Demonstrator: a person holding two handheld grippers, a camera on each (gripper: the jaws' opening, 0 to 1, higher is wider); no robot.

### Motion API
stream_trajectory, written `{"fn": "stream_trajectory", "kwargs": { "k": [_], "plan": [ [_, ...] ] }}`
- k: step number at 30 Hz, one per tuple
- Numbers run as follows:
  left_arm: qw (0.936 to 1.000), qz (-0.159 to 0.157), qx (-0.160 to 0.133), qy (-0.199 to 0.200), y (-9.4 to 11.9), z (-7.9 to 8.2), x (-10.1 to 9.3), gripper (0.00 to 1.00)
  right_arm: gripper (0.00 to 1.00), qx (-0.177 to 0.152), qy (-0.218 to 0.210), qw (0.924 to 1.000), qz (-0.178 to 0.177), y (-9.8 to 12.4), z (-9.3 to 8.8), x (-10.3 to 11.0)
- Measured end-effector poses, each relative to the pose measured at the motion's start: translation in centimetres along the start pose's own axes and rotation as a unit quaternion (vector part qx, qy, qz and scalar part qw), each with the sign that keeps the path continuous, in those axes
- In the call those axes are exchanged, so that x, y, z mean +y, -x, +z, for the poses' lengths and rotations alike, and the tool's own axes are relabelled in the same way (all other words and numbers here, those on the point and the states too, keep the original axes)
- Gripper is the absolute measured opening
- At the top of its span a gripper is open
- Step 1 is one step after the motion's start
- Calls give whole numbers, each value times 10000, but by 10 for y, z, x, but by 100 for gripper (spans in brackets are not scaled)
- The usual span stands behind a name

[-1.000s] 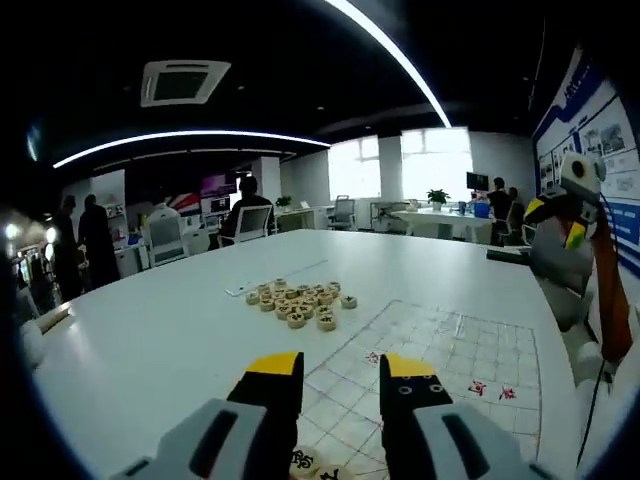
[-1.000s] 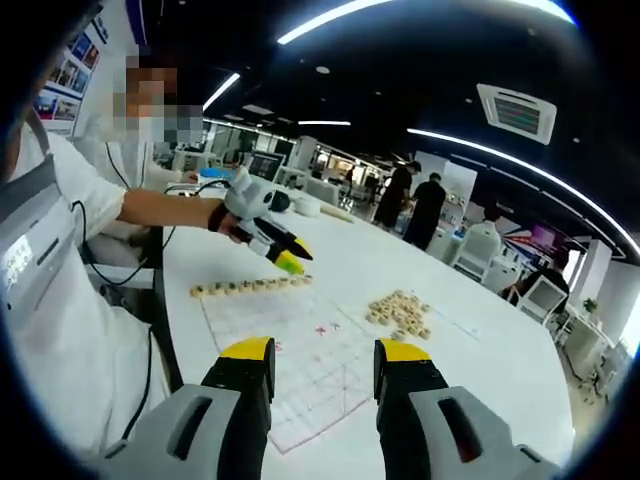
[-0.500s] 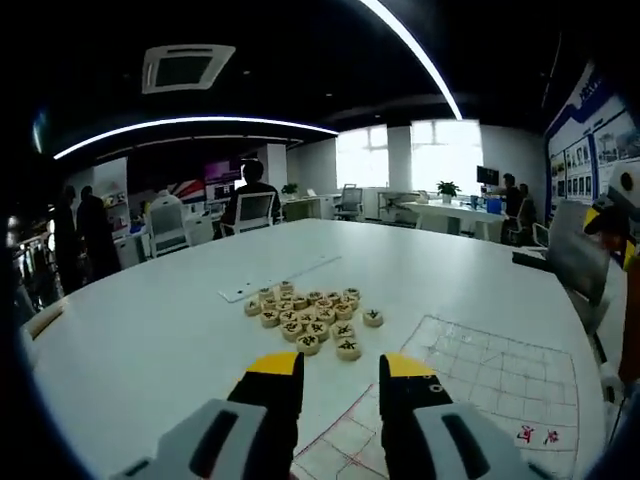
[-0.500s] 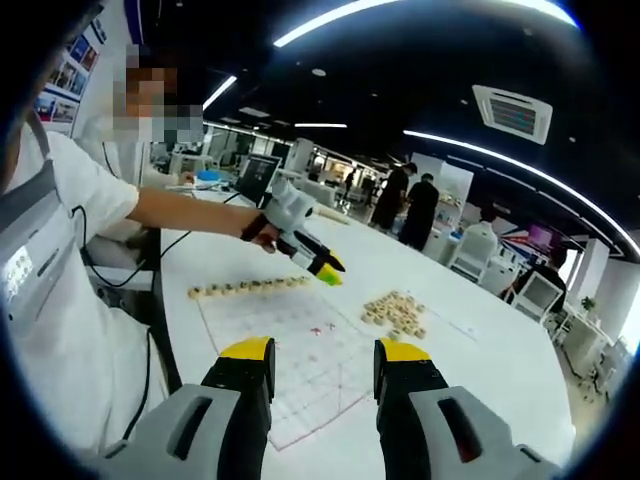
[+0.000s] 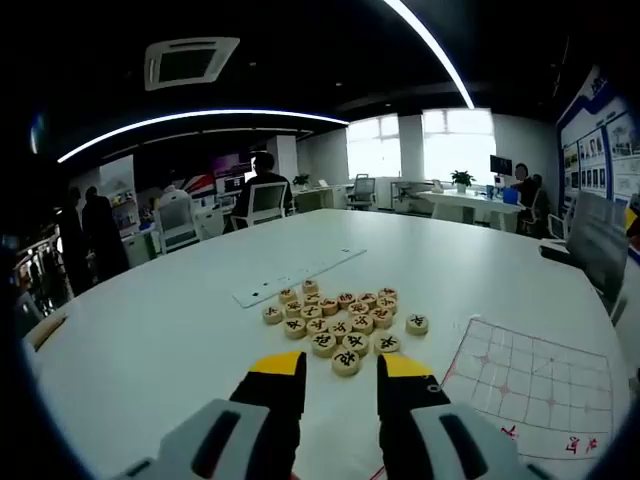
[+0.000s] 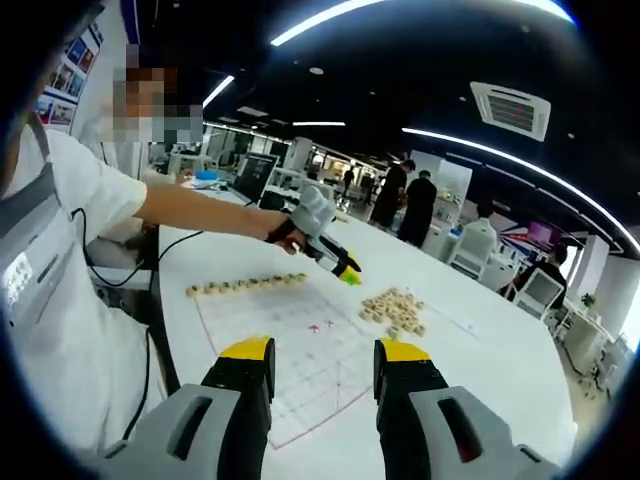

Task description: Pick up the chess pieces one by one and place each piece onto its starting position on the chessboard, setting the pieces on their correct points until all the chess pieces are arranged in the starting layout

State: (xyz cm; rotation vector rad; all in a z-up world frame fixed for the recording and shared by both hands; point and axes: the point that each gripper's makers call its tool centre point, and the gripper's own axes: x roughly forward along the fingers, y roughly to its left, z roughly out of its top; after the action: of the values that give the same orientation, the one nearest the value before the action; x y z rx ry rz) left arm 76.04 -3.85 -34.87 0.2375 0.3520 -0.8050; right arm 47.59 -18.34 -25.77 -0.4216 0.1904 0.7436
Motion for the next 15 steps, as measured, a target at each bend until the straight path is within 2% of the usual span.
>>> {"fn": "stream_trajectory", "kwargs": {
  "k": [5, 11, 14, 15],
  "plan": [
    [9999, 90, 122, -50, -18, -3, 10, 23, 40, 28, -15, 10000, 7, -1, -2, 0],
    [9987, 357, 364, 30, -52, -16, 31, 23, 40, 30, -28, 10000, 11, -2, -3, 0],
    [9981, 392, 414, 230, -65, -21, 36, 23, 40, 50, -47, 10000, 2, -2, -5, -2],
    [9978, 280, 361, 471, -69, -21, 31, 23, 40, 49, -56, 10000, -4, -1, -5, -2]
  ]
}}
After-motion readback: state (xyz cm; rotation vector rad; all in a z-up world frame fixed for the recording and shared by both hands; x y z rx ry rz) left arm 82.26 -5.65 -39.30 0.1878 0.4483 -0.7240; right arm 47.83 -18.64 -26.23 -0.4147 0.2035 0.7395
